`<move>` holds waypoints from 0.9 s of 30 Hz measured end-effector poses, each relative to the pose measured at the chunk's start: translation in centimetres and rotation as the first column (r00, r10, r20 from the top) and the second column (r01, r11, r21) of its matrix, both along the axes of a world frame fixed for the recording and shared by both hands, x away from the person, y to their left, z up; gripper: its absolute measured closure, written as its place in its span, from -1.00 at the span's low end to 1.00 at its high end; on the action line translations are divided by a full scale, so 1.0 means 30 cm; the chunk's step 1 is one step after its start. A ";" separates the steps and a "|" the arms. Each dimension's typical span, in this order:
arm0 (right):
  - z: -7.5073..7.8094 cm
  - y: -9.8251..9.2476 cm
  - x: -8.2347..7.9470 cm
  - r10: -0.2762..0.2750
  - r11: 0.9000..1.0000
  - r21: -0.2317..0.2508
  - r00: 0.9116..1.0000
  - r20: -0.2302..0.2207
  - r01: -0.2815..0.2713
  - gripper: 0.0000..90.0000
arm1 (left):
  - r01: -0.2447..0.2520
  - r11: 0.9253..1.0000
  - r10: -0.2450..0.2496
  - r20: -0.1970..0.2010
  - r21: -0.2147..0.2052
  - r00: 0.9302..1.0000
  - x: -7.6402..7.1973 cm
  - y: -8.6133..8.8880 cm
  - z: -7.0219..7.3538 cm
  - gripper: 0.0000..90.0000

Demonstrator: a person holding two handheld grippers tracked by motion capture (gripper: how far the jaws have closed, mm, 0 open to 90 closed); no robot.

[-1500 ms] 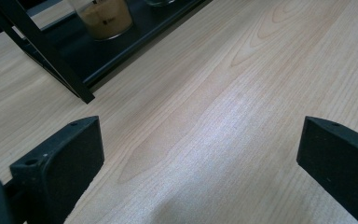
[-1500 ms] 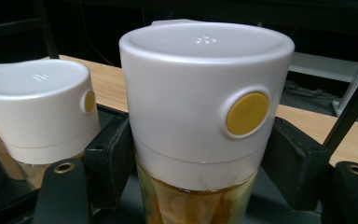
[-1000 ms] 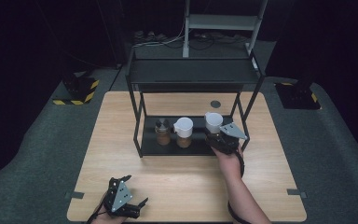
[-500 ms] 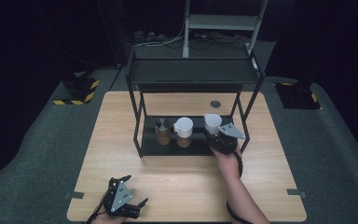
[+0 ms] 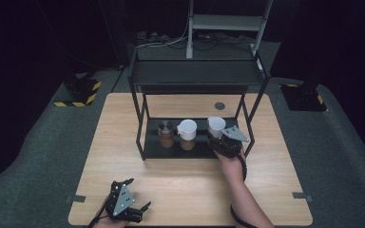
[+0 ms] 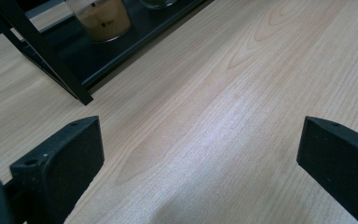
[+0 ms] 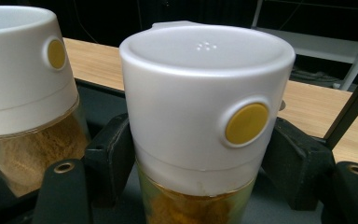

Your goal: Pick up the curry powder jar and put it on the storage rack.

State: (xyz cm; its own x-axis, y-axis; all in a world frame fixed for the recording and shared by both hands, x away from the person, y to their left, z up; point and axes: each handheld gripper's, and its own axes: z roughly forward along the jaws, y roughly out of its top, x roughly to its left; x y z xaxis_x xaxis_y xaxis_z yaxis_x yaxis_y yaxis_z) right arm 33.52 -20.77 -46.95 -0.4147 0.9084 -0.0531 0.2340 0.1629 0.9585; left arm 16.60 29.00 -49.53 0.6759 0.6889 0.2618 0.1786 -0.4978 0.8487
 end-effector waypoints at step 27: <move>-0.006 -0.010 -0.002 -0.025 0.999 0.039 0.999 -0.021 0.026 -0.66 | 0.003 1.000 -0.003 0.000 0.004 1.000 0.000 -0.001 0.001 -0.98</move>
